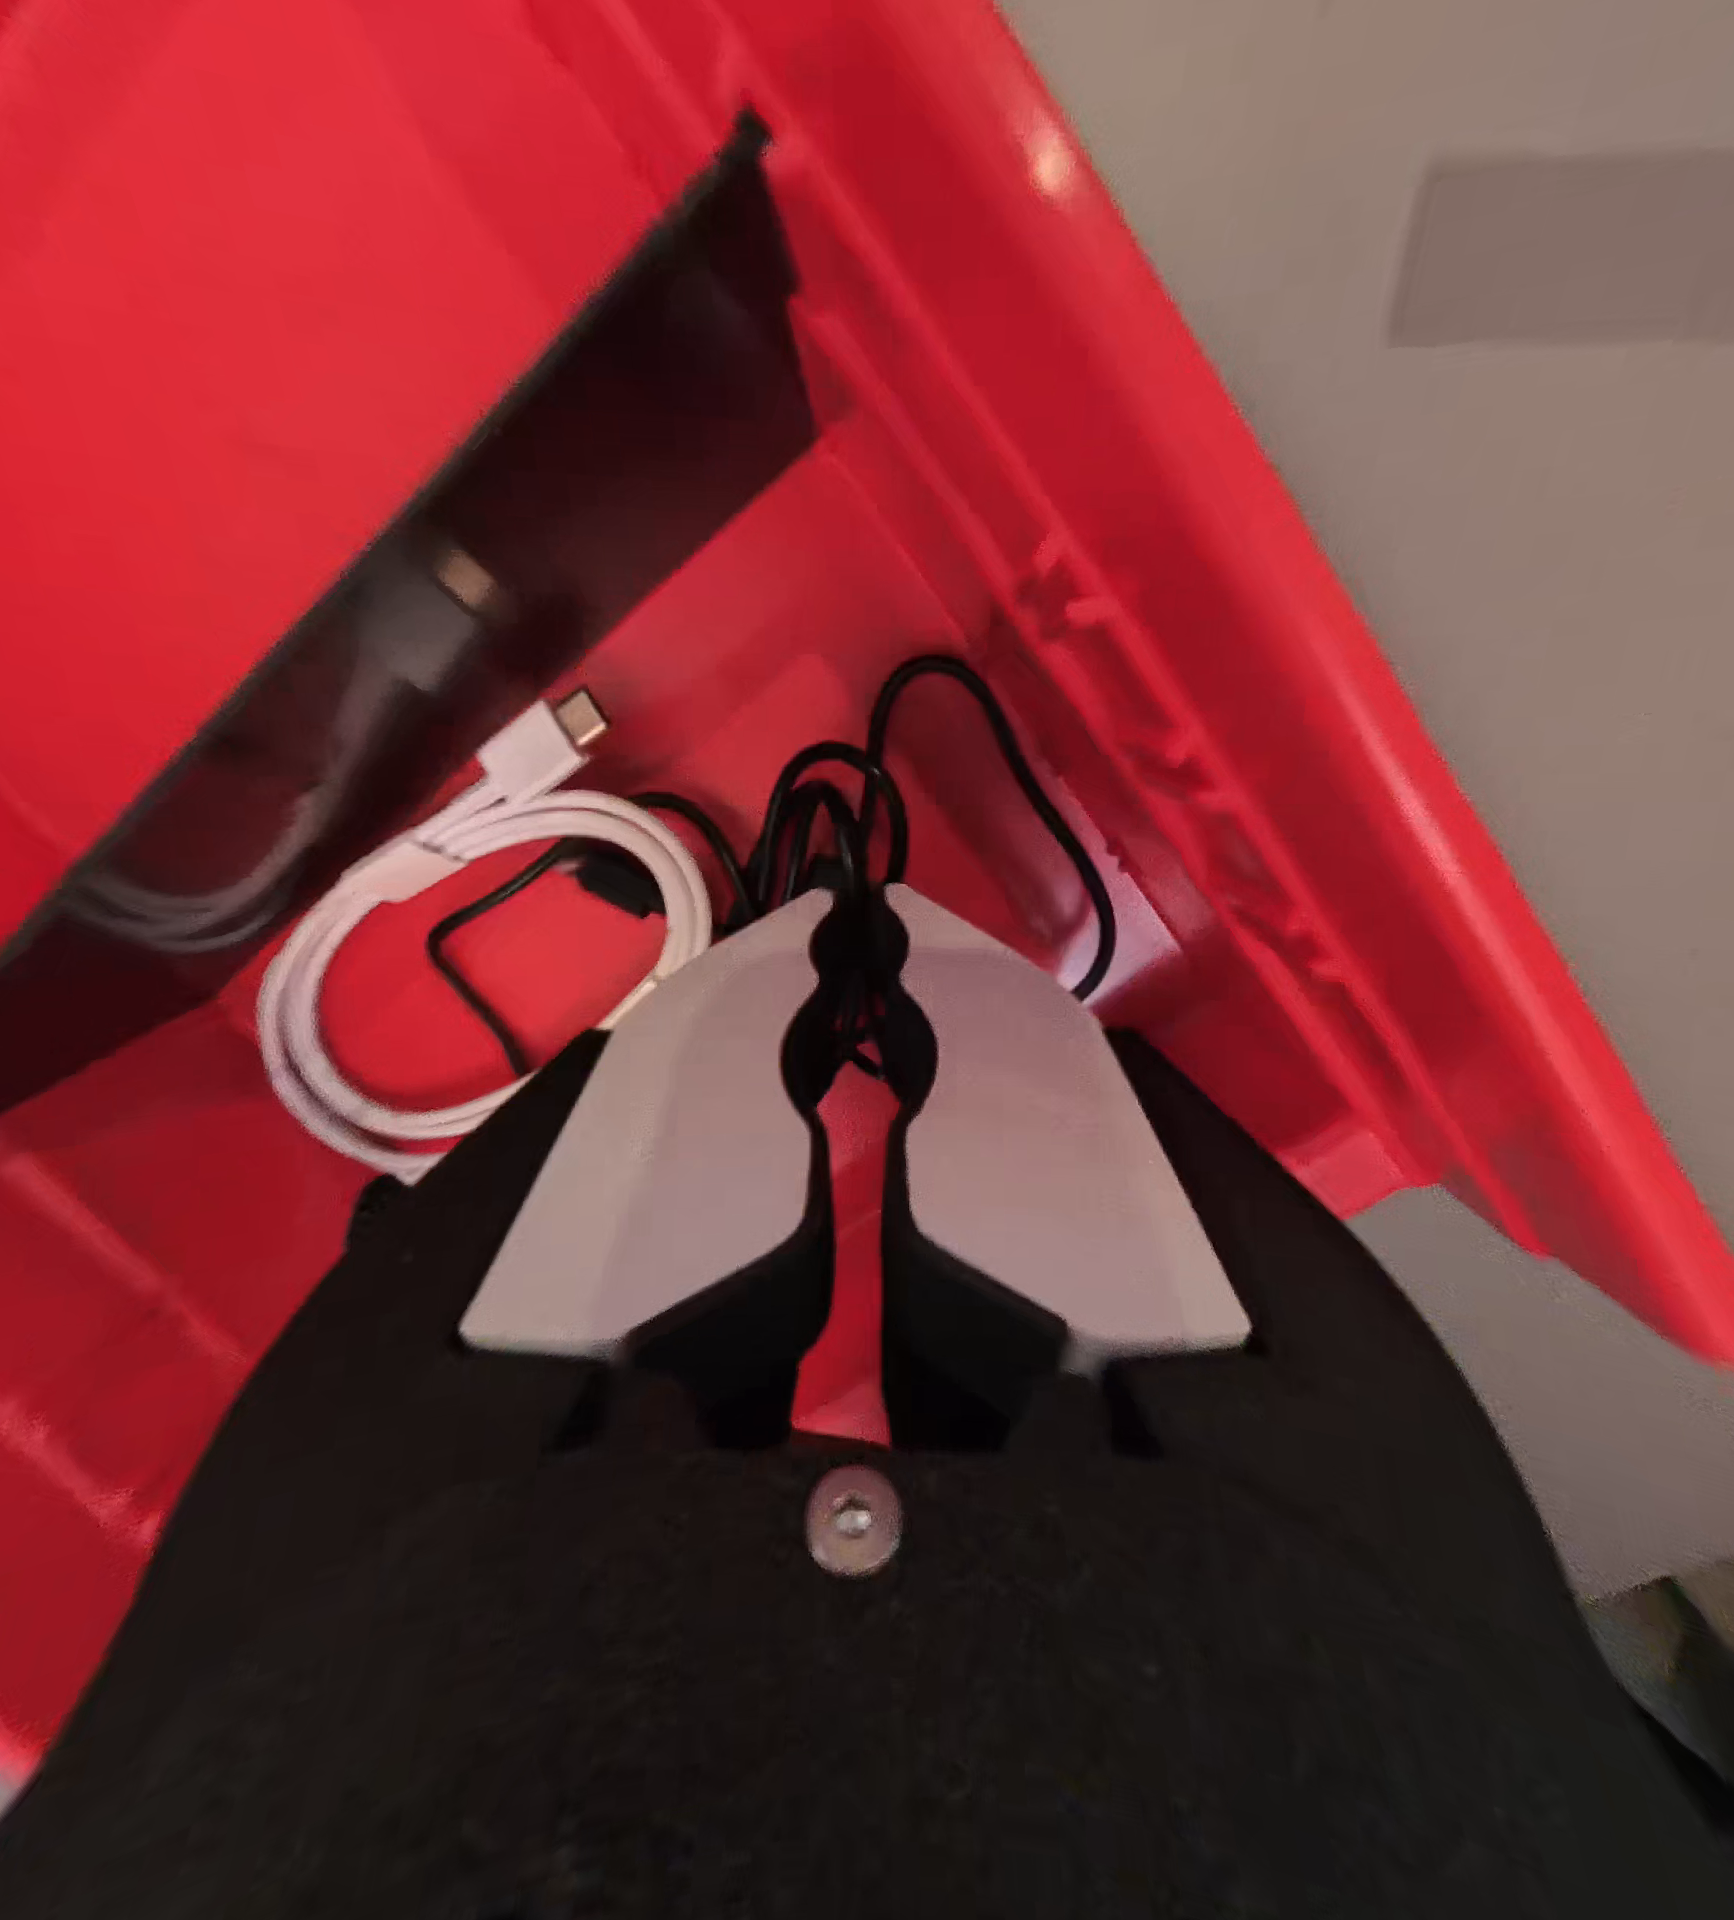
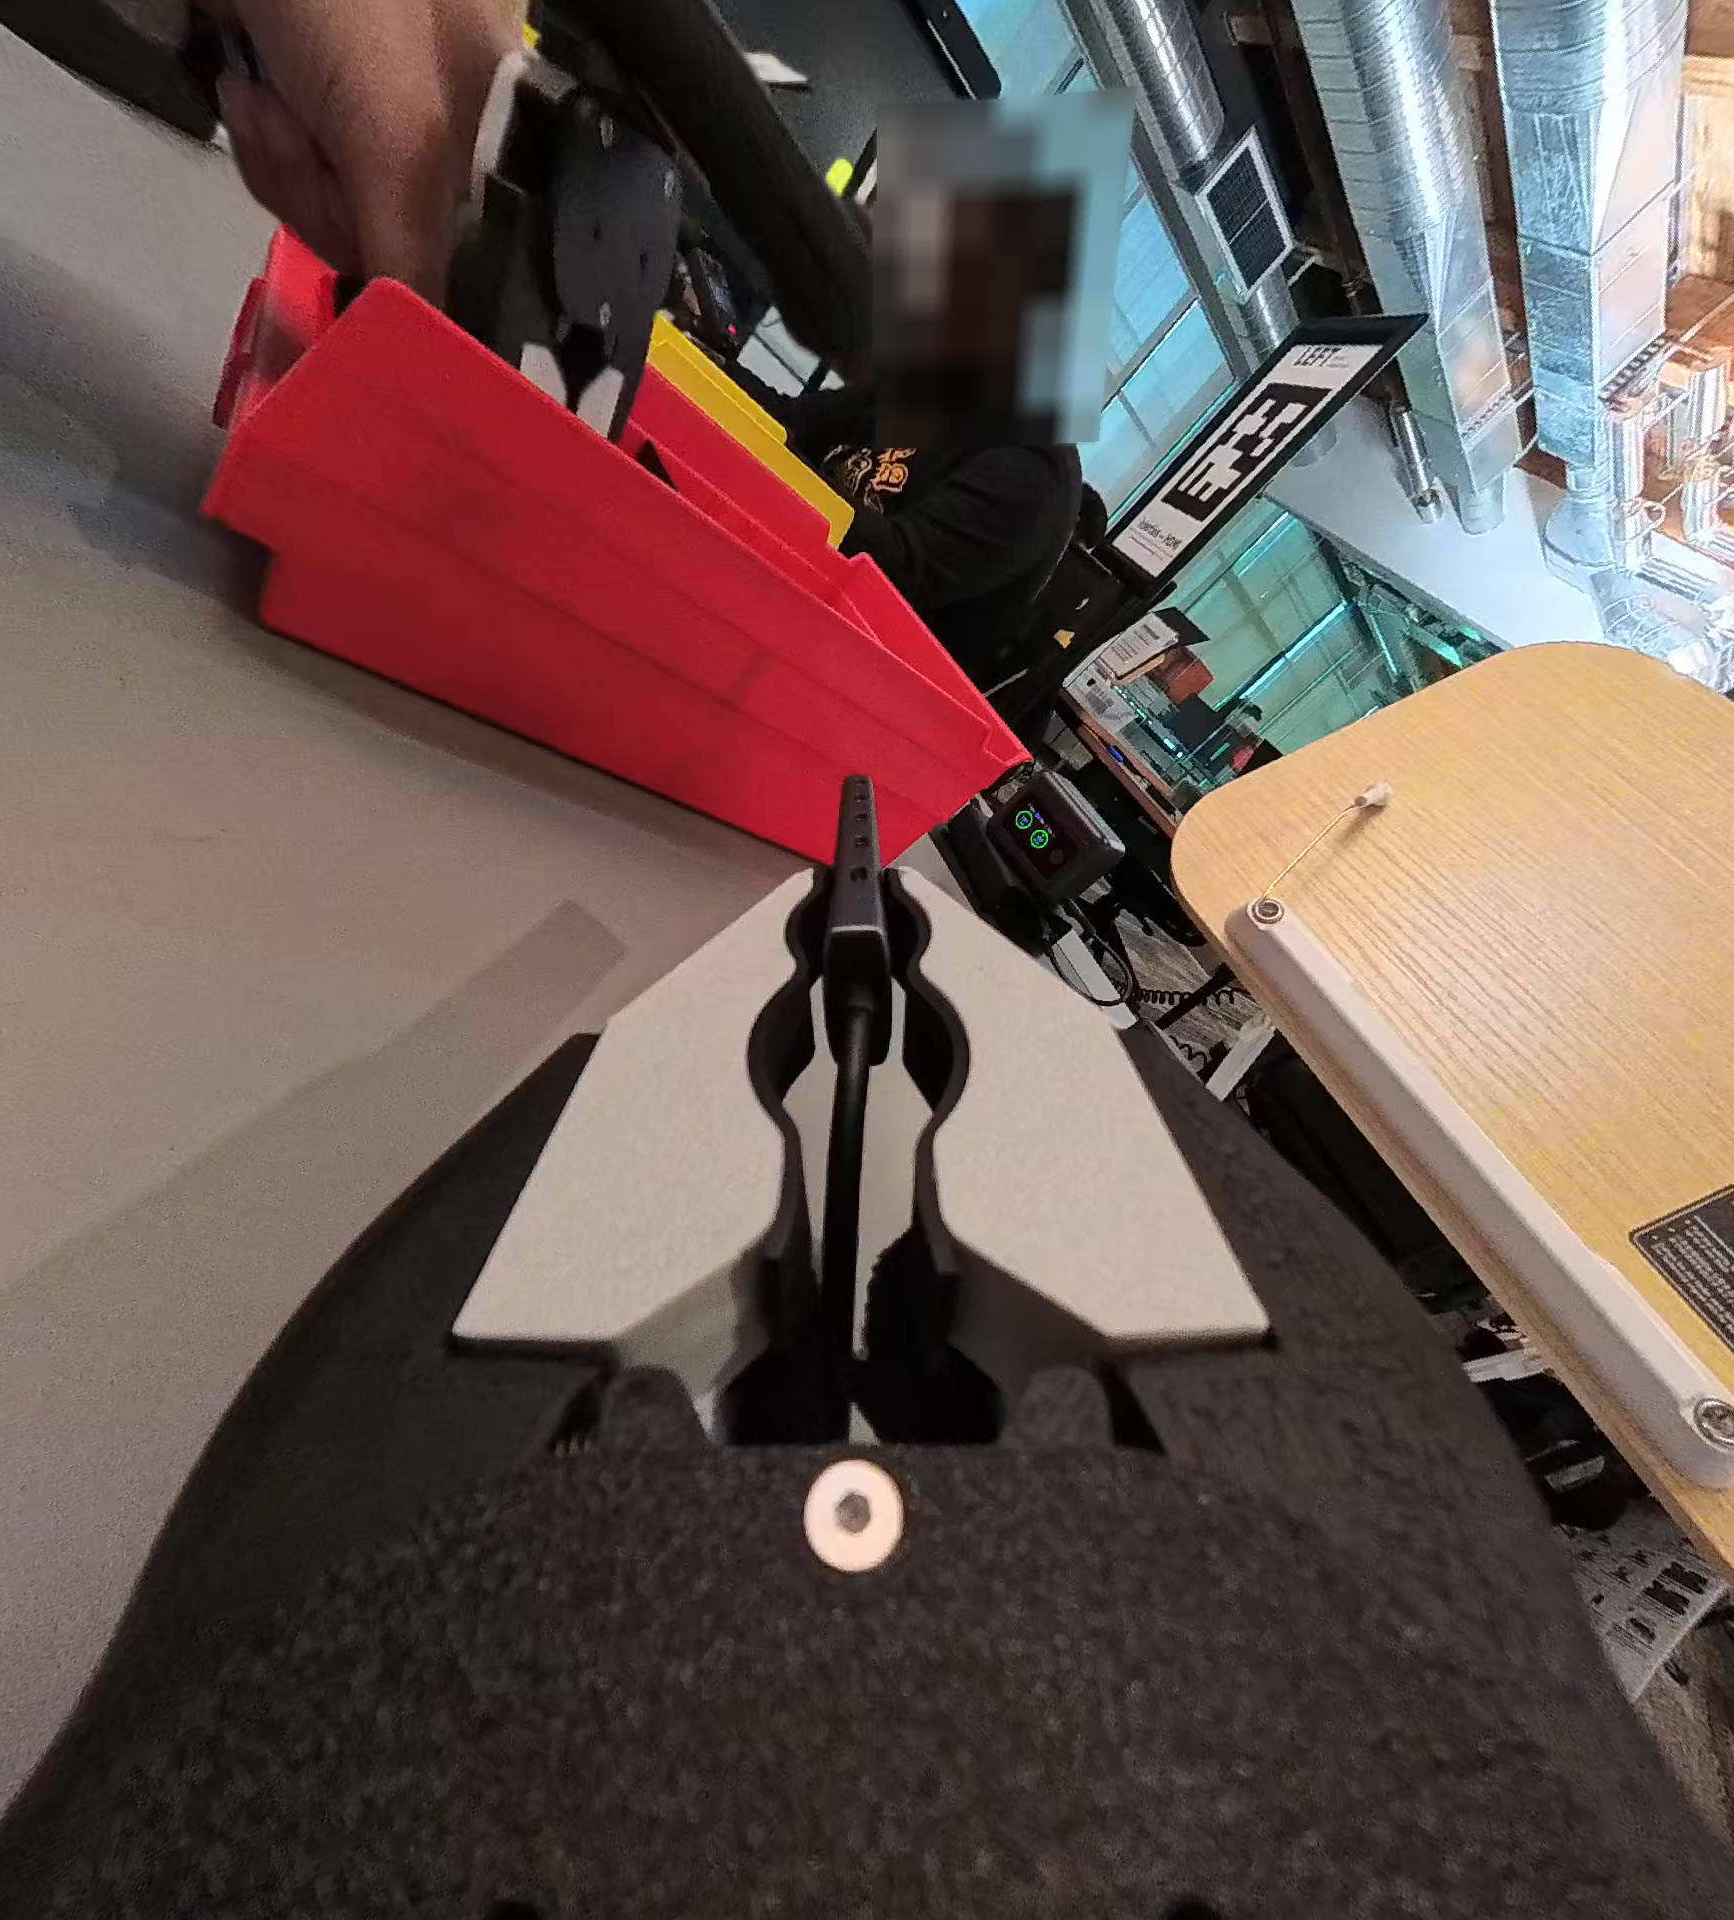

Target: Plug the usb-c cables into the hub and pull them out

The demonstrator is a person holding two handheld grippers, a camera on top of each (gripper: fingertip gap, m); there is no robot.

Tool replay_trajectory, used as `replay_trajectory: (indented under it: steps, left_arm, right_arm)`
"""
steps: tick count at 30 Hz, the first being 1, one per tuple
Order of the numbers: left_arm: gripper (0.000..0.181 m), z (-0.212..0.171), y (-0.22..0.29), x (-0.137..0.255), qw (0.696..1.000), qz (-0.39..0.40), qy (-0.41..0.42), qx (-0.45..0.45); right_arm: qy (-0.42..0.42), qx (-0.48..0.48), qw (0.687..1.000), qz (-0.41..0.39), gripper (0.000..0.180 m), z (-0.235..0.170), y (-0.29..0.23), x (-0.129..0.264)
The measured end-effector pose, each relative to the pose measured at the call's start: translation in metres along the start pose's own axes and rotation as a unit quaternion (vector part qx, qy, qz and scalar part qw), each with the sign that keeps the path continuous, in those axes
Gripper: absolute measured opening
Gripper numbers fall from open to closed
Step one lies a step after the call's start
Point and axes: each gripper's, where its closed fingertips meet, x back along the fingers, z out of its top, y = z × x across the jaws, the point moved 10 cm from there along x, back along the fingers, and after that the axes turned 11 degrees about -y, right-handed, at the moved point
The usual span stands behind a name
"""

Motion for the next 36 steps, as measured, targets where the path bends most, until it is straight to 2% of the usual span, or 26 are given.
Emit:
replay_trajectory:
  steps: [1, 6, 10, 14, 17, 21, 25, 26, 30, 36]
  left_arm:
    - [0.002, -0.003, -0.001, 0.009, 1.000, 0.007, 0.019, 0.006]
    - [0.002, -0.033, -0.004, 0.090, 0.983, 0.002, 0.184, 0.026]
    - [0.002, -0.060, -0.008, 0.159, 0.939, -0.037, 0.338, 0.049]
    - [0.002, -0.073, -0.002, 0.196, 0.894, -0.094, 0.434, 0.056]
    - [0.002, -0.069, 0.043, 0.206, 0.874, -0.114, 0.473, -0.009]
    - [0.002, -0.057, 0.128, 0.172, 0.871, -0.158, 0.462, -0.052]
    - [0.002, -0.055, 0.176, 0.104, 0.879, -0.219, 0.423, 0.029]
    - [0.002, -0.056, 0.182, 0.086, 0.882, -0.229, 0.409, 0.041]
    - [0.002, -0.067, 0.185, 0.035, 0.914, -0.182, 0.356, 0.072]
    - [0.002, -0.080, 0.167, 0.005, 0.906, -0.222, 0.333, 0.135]
  right_arm:
    - [0.000, -0.001, 1.000, 0.000, 0.009, 0.000, 0.000, 0.000]
    - [0.002, -0.009, 1.000, -0.004, 0.009, -0.001, 0.003, 0.000]
    - [0.002, -0.012, 1.000, -0.008, 0.009, -0.001, 0.004, 0.000]
    - [0.000, -0.016, 1.000, -0.016, 0.009, -0.002, 0.006, 0.001]
    - [0.001, -0.026, 0.999, -0.025, 0.009, -0.003, 0.009, 0.002]
    - [0.001, -0.050, 0.998, -0.031, 0.009, -0.005, 0.015, 0.002]
    - [-0.001, -0.063, 0.998, -0.030, 0.009, -0.007, 0.018, 0.002]
    - [-0.001, -0.063, 0.998, -0.029, 0.009, -0.007, 0.017, 0.002]
    - [0.000, -0.053, 0.998, -0.023, 0.009, -0.006, 0.015, 0.001]
    - [-0.002, -0.033, 0.999, -0.018, 0.009, -0.005, 0.011, 0.000]
